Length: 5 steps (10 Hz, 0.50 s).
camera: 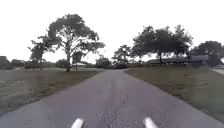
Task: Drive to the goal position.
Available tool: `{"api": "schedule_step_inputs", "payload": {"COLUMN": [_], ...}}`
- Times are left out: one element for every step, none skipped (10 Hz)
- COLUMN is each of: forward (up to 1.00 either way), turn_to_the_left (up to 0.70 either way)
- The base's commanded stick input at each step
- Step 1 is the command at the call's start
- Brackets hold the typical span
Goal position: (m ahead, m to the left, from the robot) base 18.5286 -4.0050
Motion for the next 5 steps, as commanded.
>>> {"api": "schedule_step_inputs", "payload": {"forward": [0.85, 0.85, 0.85, 0.85, 0.85], "turn_to_the_left": [0.0, 0.0, 0.0, 0.0, 0.06]}}
